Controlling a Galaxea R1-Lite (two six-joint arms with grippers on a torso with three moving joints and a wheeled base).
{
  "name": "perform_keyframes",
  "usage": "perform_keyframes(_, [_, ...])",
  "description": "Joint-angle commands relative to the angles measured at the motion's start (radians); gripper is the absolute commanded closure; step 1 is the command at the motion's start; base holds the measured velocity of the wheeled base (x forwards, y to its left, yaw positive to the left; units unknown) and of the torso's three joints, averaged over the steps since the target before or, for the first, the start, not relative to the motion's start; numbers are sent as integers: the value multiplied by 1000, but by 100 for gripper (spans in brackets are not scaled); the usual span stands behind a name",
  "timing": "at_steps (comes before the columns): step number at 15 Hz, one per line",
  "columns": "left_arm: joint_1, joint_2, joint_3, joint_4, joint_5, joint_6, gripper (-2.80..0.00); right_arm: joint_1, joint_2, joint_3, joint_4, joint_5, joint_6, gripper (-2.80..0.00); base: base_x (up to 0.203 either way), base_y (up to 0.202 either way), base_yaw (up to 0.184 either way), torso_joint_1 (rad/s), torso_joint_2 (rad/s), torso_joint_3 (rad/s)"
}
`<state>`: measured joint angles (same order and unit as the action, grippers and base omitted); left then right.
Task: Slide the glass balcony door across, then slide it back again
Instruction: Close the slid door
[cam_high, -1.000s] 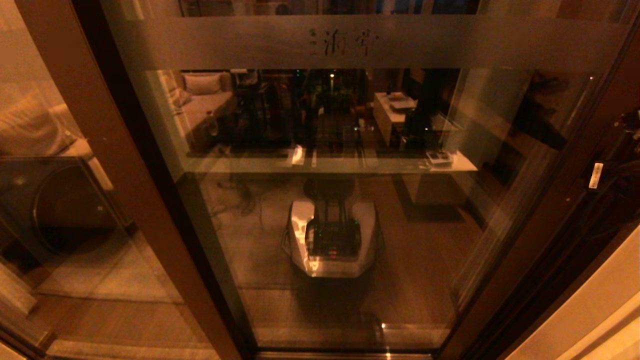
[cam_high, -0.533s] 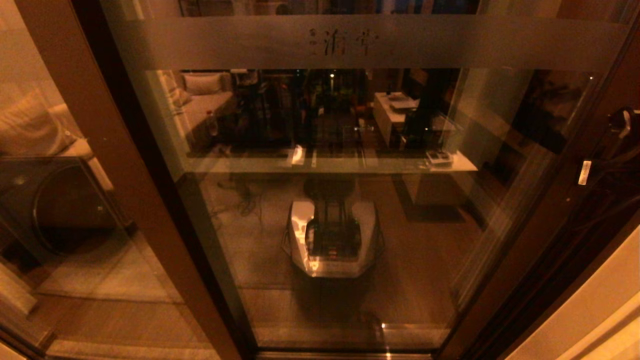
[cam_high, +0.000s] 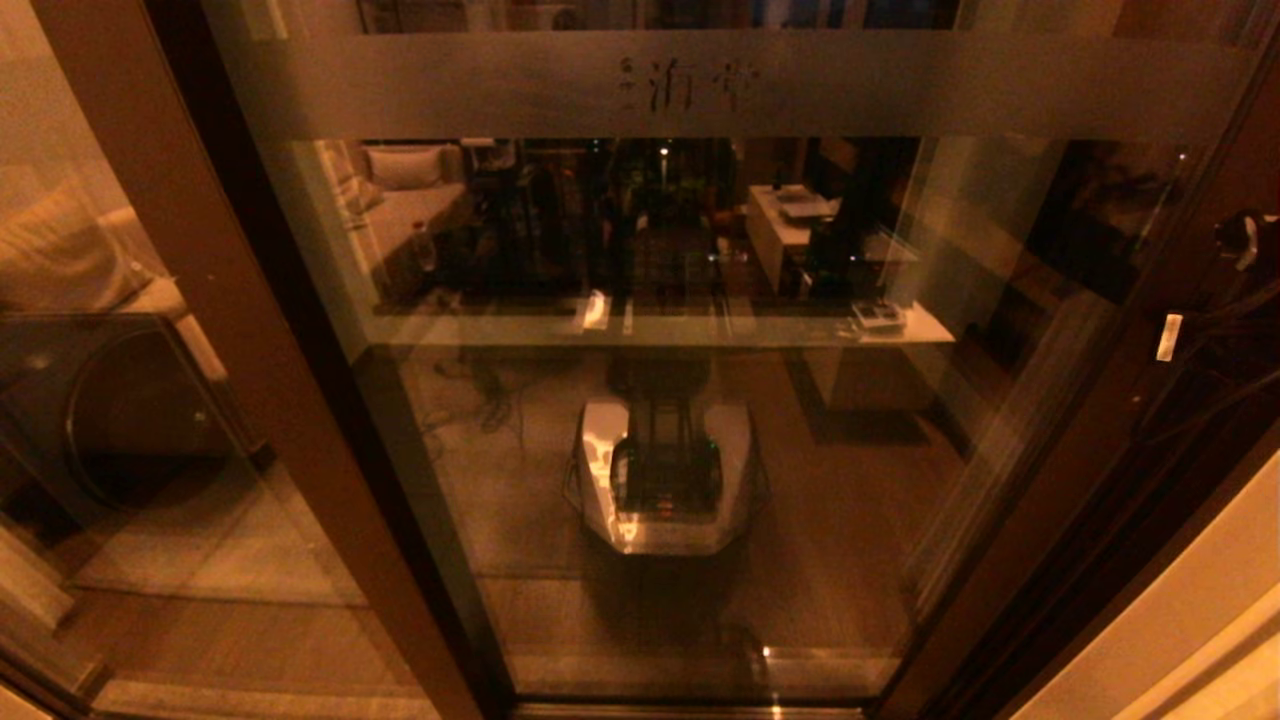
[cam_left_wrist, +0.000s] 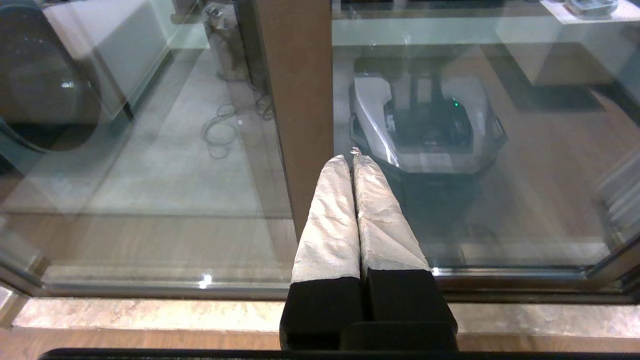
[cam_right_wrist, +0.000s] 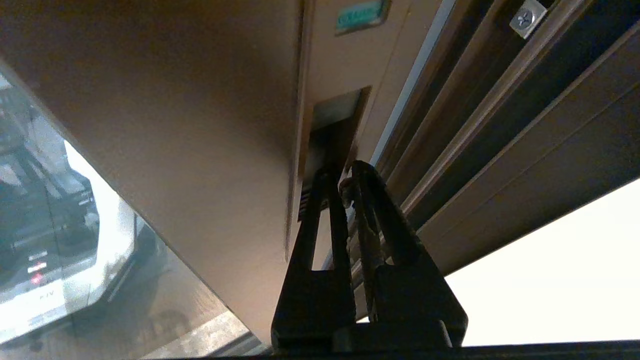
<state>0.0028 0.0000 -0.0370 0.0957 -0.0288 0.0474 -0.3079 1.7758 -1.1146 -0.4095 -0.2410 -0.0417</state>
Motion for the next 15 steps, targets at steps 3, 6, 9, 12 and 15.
perform_keyframes(3, [0, 2, 0, 1, 0, 0, 0, -8, -3, 4, -6, -4, 0, 0, 0, 0, 0, 0, 0, 0])
perform_keyframes(6, [0, 1, 0, 1, 0, 0, 0, -4, -39, 44, -6, -1, -1, 0, 0, 0, 0, 0, 0, 0])
perform_keyframes(9, [0, 2, 0, 1, 0, 0, 0, -4, -42, 39, -6, 5, -1, 0, 0, 0, 0, 0, 0, 0])
perform_keyframes(12, [0, 2, 0, 1, 0, 0, 0, 4, -56, 44, -6, 24, 1, 0, 0, 0, 0, 0, 0, 0])
perform_keyframes(15, [0, 2, 0, 1, 0, 0, 0, 4, -62, 55, -5, 51, 3, 0, 0, 0, 0, 0, 0, 0])
